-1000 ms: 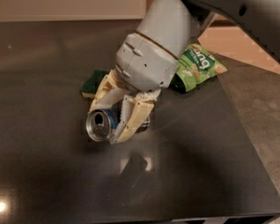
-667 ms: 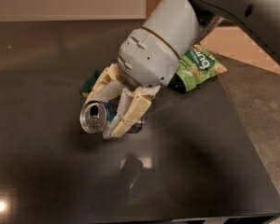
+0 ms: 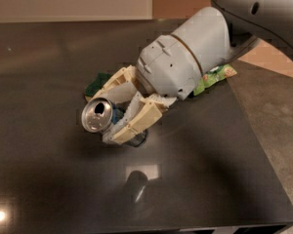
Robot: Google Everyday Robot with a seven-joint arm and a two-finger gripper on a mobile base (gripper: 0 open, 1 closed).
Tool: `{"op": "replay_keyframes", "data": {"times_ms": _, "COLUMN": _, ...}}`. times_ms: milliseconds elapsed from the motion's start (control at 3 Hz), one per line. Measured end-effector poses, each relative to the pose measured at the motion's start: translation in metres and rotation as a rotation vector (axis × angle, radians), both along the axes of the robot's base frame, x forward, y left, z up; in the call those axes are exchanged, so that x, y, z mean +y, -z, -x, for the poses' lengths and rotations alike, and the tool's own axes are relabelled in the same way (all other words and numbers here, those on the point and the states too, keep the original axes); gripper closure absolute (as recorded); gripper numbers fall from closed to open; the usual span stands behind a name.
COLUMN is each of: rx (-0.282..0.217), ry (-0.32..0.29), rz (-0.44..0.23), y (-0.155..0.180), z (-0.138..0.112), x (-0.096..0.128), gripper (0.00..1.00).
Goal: Place redbull can upright
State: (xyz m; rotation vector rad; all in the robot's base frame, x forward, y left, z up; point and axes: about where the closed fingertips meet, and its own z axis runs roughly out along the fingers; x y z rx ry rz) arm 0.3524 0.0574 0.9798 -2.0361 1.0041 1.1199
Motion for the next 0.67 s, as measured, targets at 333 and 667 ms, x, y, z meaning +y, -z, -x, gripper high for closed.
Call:
{"op": "replay_keyframes", "data": {"times_ms": 333, "rx": 0.028, "ry": 0.066, "rz": -0.083, "y": -0.0036, "z": -0.007, "x": -0.0025, "gripper": 1.0}}
{"op": "replay_keyframes", "data": {"times_ms": 667, "rx": 0.067, "ry": 0.104, "rz": -0.155, "y": -0.0026, "z": -0.0166, "x": -0.0038, "gripper": 1.0}}
